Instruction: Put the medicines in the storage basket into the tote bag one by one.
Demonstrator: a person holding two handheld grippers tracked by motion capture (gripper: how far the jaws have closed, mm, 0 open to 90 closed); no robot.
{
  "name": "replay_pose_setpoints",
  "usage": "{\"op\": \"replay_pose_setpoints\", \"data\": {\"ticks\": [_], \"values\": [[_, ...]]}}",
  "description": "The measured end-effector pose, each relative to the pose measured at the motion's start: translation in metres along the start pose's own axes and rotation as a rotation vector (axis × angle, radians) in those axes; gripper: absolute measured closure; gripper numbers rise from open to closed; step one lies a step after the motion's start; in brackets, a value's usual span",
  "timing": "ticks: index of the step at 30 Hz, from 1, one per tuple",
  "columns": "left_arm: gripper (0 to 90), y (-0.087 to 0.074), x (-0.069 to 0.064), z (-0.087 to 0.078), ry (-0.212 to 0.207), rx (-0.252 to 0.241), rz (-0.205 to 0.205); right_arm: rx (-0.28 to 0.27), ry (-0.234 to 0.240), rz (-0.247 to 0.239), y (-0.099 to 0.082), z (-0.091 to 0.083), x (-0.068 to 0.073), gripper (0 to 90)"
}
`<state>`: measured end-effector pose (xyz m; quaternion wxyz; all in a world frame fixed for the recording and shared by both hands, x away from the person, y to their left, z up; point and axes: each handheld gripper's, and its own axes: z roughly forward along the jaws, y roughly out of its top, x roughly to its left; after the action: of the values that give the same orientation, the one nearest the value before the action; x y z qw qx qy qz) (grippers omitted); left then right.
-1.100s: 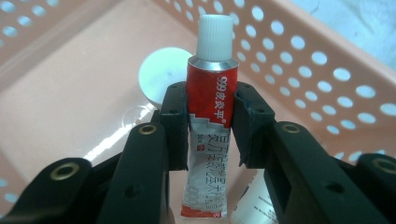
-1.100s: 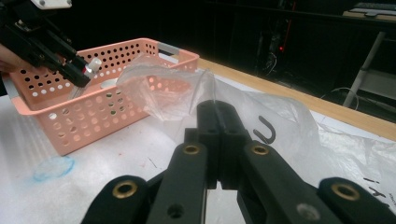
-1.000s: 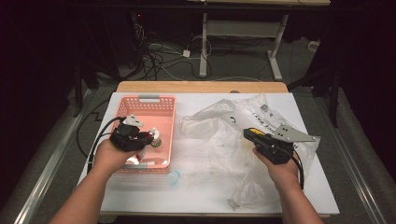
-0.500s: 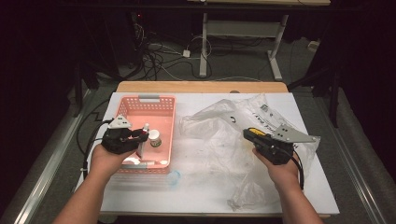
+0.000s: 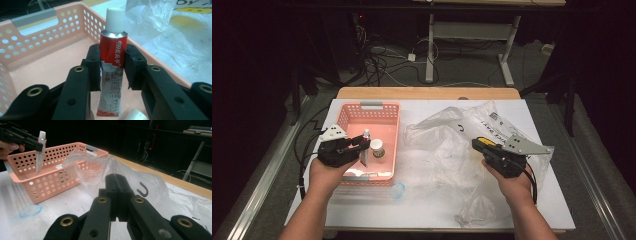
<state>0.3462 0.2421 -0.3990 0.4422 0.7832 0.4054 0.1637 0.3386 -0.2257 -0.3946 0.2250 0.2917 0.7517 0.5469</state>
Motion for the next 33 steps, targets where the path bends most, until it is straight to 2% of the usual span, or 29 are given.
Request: {"op": "replay_pose_setpoints", "data": {"ticks": [3, 6, 12, 14, 16, 19, 27, 31, 33], "values": [[66.8, 0.001, -0.003, 0.0, 0.014, -0.005, 0.014, 0.001, 0.006, 0.01, 0.0, 0.0, 0.0, 90.0], [66.8, 0.001, -0.005, 0.002, 0.015, -0.014, 0.011, -0.003, 0.005, 0.01, 0.001, 0.001, 0.0, 90.0], [66.8, 0.0, -0.011, 0.007, -0.007, -0.038, 0.026, -0.005, 0.002, 0.011, 0.001, -0.001, 0.0, 90.0], [66.8, 0.001, -0.011, 0.004, -0.001, -0.062, 0.029, -0.009, -0.005, 0.015, 0.002, -0.002, -0.001, 90.0], [66.8, 0.002, -0.01, 0.0, -0.015, -0.087, 0.018, -0.01, -0.006, 0.017, 0.002, -0.003, -0.001, 90.0], [66.8, 0.004, -0.014, -0.003, -0.025, -0.099, 0.027, -0.009, -0.012, 0.015, 0.001, -0.003, 0.0, 90.0], [66.8, 0.015, -0.037, -0.012, -0.05, -0.154, 0.061, -0.025, -0.019, 0.021, 0.003, -0.003, 0.0, 90.0], [66.9, 0.021, -0.048, -0.015, -0.096, -0.172, 0.065, -0.027, -0.021, 0.015, 0.004, -0.005, 0.0, 90.0], [66.8, 0.024, -0.053, -0.016, -0.099, -0.172, 0.075, -0.033, -0.018, 0.009, 0.005, -0.005, 0.0, 90.0]]}}
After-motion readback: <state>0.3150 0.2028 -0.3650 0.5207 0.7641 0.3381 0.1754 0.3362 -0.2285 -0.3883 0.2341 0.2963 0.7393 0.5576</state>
